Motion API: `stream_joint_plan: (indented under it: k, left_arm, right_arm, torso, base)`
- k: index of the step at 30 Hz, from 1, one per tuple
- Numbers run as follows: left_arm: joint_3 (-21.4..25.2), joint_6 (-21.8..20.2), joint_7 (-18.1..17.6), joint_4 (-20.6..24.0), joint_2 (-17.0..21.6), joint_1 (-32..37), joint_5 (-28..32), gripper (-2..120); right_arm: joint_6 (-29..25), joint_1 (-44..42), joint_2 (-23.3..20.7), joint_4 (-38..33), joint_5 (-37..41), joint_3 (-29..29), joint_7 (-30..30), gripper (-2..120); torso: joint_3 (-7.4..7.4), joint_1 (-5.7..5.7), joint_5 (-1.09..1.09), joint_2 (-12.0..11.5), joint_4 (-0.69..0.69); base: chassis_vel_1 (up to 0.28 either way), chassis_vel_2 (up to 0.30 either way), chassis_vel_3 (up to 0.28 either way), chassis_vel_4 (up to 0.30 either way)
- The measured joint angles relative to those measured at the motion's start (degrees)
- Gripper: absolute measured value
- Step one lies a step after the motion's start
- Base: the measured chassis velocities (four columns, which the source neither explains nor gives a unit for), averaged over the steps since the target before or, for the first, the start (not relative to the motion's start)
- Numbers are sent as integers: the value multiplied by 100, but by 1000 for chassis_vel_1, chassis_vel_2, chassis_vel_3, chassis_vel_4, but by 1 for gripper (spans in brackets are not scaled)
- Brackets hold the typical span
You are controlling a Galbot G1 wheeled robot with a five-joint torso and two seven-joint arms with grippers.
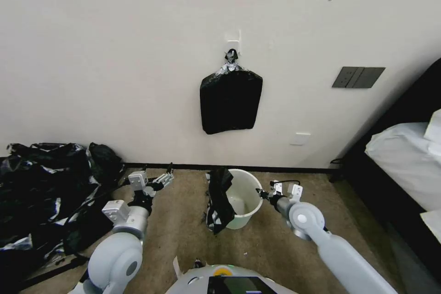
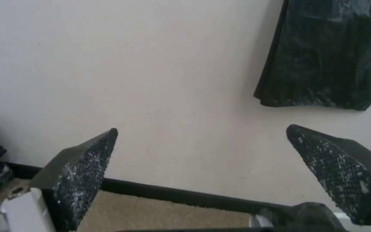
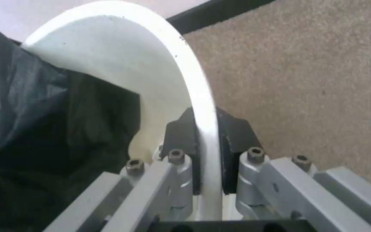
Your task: Place a trash bag onto the trash bin.
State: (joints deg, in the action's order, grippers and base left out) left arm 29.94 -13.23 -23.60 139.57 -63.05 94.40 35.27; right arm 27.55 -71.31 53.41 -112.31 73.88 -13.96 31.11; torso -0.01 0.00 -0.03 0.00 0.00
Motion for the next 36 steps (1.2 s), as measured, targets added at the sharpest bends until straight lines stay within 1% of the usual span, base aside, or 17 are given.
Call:
stream_joint_plan:
  k: [5, 8, 9, 10, 11, 15, 16, 19, 20, 22, 23, 26, 27, 30, 33, 34, 36]
  left_arm:
    - [-26, -4, 3, 57, 21, 16, -3, 100]
    - [-27, -5, 4, 89, 28, 26, -4, 100]
    - [-26, -6, 5, 93, 31, 29, -3, 100]
    - [-24, -6, 7, 104, 31, 33, -6, 100]
    - [-24, -6, 7, 104, 31, 33, -6, 100]
    - [-27, -8, 16, 107, 21, 37, -10, 100]
    - [-27, -8, 16, 107, 21, 37, -10, 100]
    - [-12, -8, 20, 110, 5, 51, -16, 100]
    - [-12, -8, 20, 110, 5, 51, -16, 100]
    - [69, -8, 34, 98, -8, 83, -21, 100]
    - [69, -8, 34, 98, -8, 83, -21, 100]
    - [362, -9, 122, 2, -11, 149, -16, 100]
    - [362, -9, 122, 2, -11, 149, -16, 100]
    - [788, -3, 213, -127, 23, 213, 63, 100]
    - [920, 4, 244, -192, 44, 213, 90, 100]
    - [980, 10, 261, -234, 48, 204, 98, 100]
    - [988, 12, 264, -241, 48, 200, 98, 100]
  right_arm:
    - [-25, -60, 60, 2, -112, 6, -6, 7]
    - [9, -125, 58, -33, -129, 0, -2, 16]
    - [13, -140, 55, -69, -129, -17, 1, 21]
    - [10, -157, 35, -168, -129, -88, 11, 25]
    - [10, -157, 35, -168, -129, -88, 11, 25]
    - [9, -196, -57, -587, -116, -280, 172, 45]
    - [9, -196, -57, -587, -116, -280, 172, 45]
    - [13, -245, -132, -1102, -138, -429, 364, 58]
    - [13, -245, -132, -1102, -138, -429, 364, 58]
    - [76, -214, -220, -1597, -289, -496, 382, 70]
    - [76, -214, -220, -1597, -289, -496, 382, 70]
    - [233, 177, -312, -2072, -502, -134, 247, 84]
    - [233, 177, -312, -2072, -502, -134, 247, 84]
    - [557, 817, -328, -2265, -917, 618, -170, 97]
    - [690, 1178, -323, -2181, -1389, 1198, -323, 99]
    - [767, 1490, -279, -2010, -1975, 1764, -423, 99]
    - [789, 1558, -259, -1961, -2145, 1895, -457, 99]
  torso:
    - [0, 0, 1, 0, -1]
    - [1, 0, 7, 0, 2]
    - [1, 0, 10, 0, -2]
    - [0, 0, 6, 0, 3]
    - [0, 0, 6, 0, 3]
    - [1, 0, 2, 0, 0]
    - [1, 0, 2, 0, 0]
    - [1, 0, 4, 0, 0]
    - [1, 0, 4, 0, 0]
    - [1, 0, 3, 0, -3]
    - [1, 0, 3, 0, -3]
    - [1, 0, 1, 0, 0]
    - [1, 0, 1, 0, 0]
    - [1, 0, 1, 0, 2]
    - [1, 0, 2, 0, 0]
    - [1, 1, 1, 0, 2]
    - [1, 0, 2, 0, 2]
  base:
    - [0, 0, 0, 0]
    - [0, 0, 0, 0]
    - [0, 0, 0, 0]
    - [0, 0, 0, 0]
    - [0, 0, 0, 0]
    - [0, 0, 0, 0]
    - [0, 0, 0, 0]
    - [0, 0, 0, 0]
    - [0, 0, 0, 0]
    - [0, 0, 0, 0]
    - [0, 0, 0, 0]
    - [0, 0, 0, 0]
    - [0, 0, 0, 0]
    - [0, 0, 0, 0]
    - [0, 0, 0, 0]
    - [0, 0, 0, 0]
    - [0, 0, 0, 0]
